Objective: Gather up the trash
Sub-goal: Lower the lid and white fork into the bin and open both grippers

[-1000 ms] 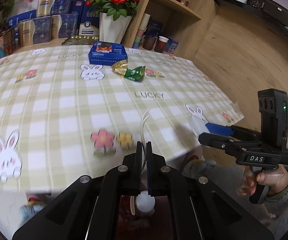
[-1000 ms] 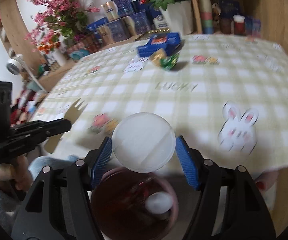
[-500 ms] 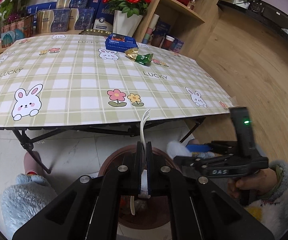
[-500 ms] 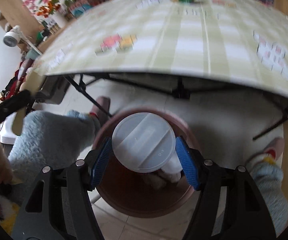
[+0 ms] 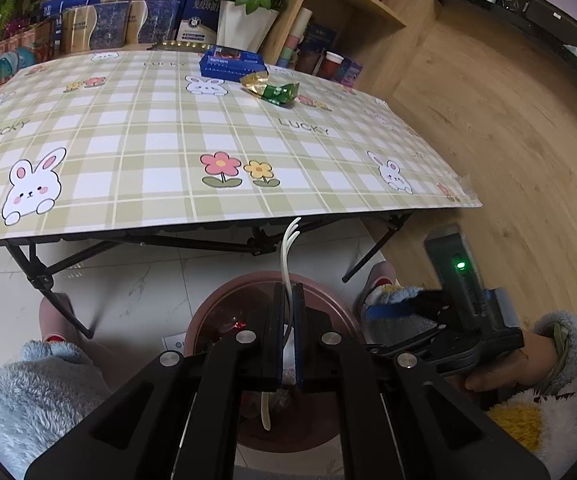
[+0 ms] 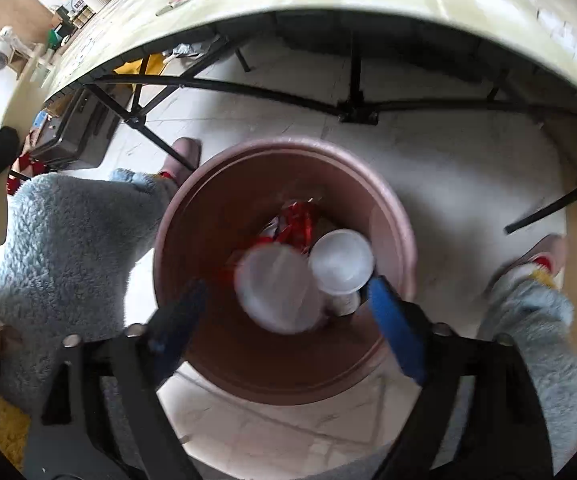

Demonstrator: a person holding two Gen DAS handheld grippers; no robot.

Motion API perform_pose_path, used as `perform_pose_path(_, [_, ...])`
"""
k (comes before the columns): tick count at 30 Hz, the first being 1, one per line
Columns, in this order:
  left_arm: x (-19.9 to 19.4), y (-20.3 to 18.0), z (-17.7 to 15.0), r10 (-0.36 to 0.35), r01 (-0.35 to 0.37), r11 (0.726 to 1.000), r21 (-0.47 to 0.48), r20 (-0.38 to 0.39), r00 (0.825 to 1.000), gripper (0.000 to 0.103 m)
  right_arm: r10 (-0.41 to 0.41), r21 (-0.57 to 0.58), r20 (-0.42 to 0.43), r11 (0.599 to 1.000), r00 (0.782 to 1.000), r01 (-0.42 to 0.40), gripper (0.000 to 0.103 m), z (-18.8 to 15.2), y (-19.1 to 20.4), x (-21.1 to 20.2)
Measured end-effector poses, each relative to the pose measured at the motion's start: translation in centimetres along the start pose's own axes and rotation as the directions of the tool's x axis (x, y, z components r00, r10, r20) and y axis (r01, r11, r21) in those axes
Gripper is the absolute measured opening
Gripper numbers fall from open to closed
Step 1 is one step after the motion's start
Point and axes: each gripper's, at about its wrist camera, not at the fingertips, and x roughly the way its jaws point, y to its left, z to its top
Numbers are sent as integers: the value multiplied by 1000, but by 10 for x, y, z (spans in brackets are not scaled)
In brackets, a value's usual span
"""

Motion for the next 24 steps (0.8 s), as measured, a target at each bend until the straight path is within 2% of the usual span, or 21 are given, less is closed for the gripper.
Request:
perform_pose_path(2, [3, 1, -1, 3, -3, 1000, -6, -10, 1000, 4, -10, -10, 16, 1000, 1000, 10, 89, 2, 1, -3])
perform_pose_path(5, [7, 2, -2, 6, -6, 1000, -12, -24, 1000, 4, -40, 0, 88, 999, 995, 40, 92, 4, -2, -17])
perform_pose_path(8, [13, 4, -2, 6, -7, 1000, -19, -49, 999, 4, -64, 38, 199, 998, 978, 58, 94, 6, -10, -37])
perform_pose_path(11, [25, 9, -4, 9, -12, 999, -32, -95, 995, 4, -100, 72, 306, 994, 947, 82, 95, 5, -17, -58])
perform_pose_path(15, [38, 9, -6, 10, -14, 1000, -28, -141, 990, 4, -206, 115, 417, 978, 885, 173, 97, 2, -20, -79])
perform_pose_path(17, [42, 4, -8, 11, -13, 1000, -9, -160, 987, 4, -226, 129, 438, 974, 870, 188, 97, 1, -22, -84])
perform_pose_path(24, [53, -8, -13, 28, -19, 999, 45, -210, 977, 4, -278, 187, 438, 958, 855, 216, 97, -3, -35, -86])
